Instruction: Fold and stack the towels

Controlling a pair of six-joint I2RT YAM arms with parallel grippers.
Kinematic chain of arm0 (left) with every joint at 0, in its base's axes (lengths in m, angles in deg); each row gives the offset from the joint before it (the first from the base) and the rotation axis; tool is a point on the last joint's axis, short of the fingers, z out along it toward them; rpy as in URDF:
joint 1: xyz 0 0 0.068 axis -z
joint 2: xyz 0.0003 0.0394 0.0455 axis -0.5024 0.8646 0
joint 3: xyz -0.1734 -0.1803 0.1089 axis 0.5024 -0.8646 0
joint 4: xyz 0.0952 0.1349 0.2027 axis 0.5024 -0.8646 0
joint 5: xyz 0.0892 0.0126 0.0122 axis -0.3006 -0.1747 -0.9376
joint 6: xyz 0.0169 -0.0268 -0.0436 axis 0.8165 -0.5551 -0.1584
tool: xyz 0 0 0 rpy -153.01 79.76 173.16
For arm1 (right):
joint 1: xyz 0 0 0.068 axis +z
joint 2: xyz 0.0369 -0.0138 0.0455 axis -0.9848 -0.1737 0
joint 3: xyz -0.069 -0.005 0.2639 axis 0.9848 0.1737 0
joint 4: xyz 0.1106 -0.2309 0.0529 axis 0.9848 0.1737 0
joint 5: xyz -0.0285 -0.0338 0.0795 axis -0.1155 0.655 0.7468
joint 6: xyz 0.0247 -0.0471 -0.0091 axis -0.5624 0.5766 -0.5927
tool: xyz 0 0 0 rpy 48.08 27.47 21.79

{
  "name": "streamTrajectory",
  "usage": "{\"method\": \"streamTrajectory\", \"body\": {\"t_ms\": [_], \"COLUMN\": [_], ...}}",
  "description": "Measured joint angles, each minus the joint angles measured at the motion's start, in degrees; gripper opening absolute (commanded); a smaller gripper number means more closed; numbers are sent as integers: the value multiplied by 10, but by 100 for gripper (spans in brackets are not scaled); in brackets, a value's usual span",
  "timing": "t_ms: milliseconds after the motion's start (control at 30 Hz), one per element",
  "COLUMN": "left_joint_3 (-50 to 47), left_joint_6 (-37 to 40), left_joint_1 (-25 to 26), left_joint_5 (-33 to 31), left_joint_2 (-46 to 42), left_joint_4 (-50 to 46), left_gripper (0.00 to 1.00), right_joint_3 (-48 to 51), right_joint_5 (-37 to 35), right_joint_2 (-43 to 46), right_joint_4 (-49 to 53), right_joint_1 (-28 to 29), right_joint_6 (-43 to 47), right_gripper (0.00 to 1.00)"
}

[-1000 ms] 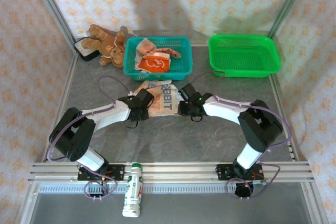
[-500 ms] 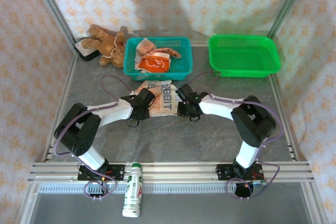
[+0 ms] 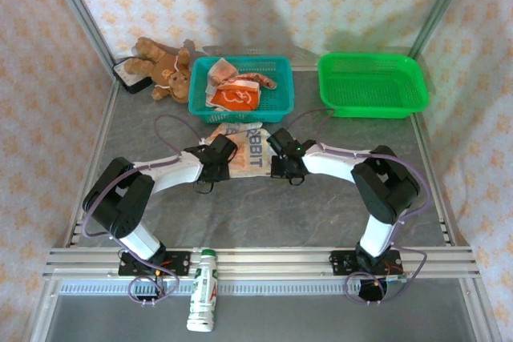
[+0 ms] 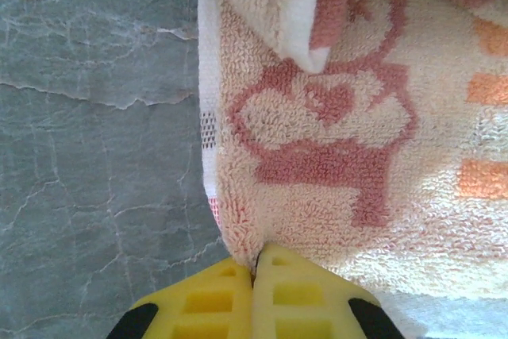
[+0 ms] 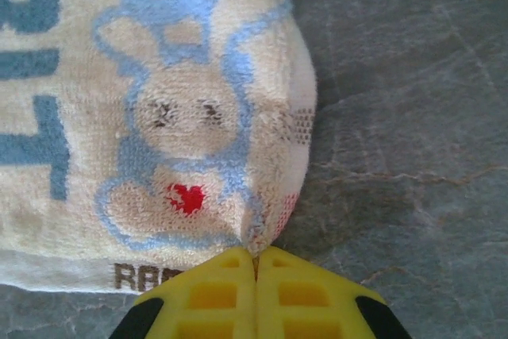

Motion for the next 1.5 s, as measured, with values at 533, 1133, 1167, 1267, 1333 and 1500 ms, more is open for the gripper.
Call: {"method": "streamTrajectory", "body": {"t_ms": [533,1133,1167,1267,1333,1500], "left_joint_3": [201,501,507,524,543,613], "left_joint_6": [29,129,135,145,150,147], "left_joint_1": [0,0,0,0,0,0], "left_joint_5": [-26,-48,-48,-48,-48,-46], "left_joint_2": [-169,-176,-176,-176,-170,-137], "left_joint_4": [-182,-278,-279,-279,-281,-282], "left_gripper": [0,0,0,0,0,0], "right_joint_3": [-75,-286,-288,-306,-325,-398], "right_joint_5": [-29,-107,-112,-126,-133,-146], "right_joint_2": [170,202,206,212,211,194], "right_joint_4": [21,43,43,43,43,37], "right_joint_1": [5,5,5,5,5,5], "right_joint_6": [13,4,4,10,23,78], "right_gripper": [0,0,0,0,0,0]}}
